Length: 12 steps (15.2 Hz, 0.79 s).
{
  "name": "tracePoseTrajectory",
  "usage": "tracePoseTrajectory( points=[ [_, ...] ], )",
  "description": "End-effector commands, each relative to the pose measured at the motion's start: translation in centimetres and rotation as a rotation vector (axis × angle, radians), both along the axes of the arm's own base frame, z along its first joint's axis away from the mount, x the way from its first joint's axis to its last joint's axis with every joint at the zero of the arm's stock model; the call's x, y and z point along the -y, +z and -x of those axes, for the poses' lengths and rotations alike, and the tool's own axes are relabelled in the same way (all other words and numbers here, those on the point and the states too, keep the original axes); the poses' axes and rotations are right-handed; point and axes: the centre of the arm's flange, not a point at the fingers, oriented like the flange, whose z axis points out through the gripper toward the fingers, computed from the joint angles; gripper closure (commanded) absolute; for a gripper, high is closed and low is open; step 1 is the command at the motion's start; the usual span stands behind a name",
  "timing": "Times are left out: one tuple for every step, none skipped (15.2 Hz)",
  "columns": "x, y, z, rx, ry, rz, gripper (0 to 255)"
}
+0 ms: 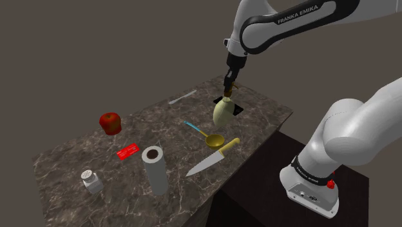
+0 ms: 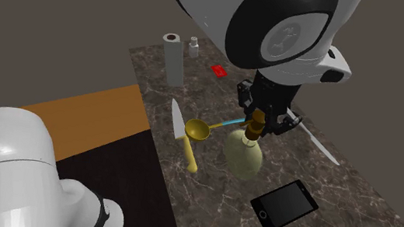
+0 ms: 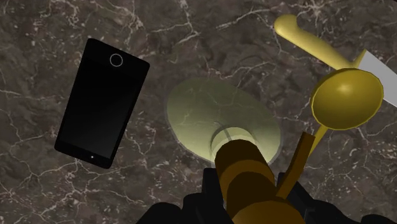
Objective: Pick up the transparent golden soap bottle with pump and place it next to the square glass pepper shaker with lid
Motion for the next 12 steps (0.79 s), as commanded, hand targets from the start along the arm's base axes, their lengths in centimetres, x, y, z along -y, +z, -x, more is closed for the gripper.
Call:
tracePoseTrajectory(
  points=[
    [0.0, 0.0, 0.0, 0.0, 0.0, 0.0, 255],
    [0.0, 0.0, 0.0, 0.0, 0.0, 0.0, 255],
    [0.0, 0.0, 0.0, 0.0, 0.0, 0.0, 255],
    [0.0, 0.0, 0.0, 0.0, 0.0, 0.0, 255],
    [0.0, 0.0, 0.0, 0.0, 0.0, 0.0, 255],
    [0.0, 0.0, 0.0, 0.0, 0.0, 0.0, 255],
    [0.0, 0.0, 0.0, 0.0, 0.0, 0.0, 255],
    [0.0, 0.5, 0.0, 0.0, 0.0, 0.0, 255],
    [0.0, 1.1, 0.0, 0.0, 0.0, 0.0, 255],
    [0.0, 1.6, 0.0, 0.0, 0.0, 0.0, 255],
    [0.0, 2.1, 0.0, 0.0, 0.0, 0.0, 255],
    [0.0, 2.6, 0.0, 0.0, 0.0, 0.0, 255]
  ],
)
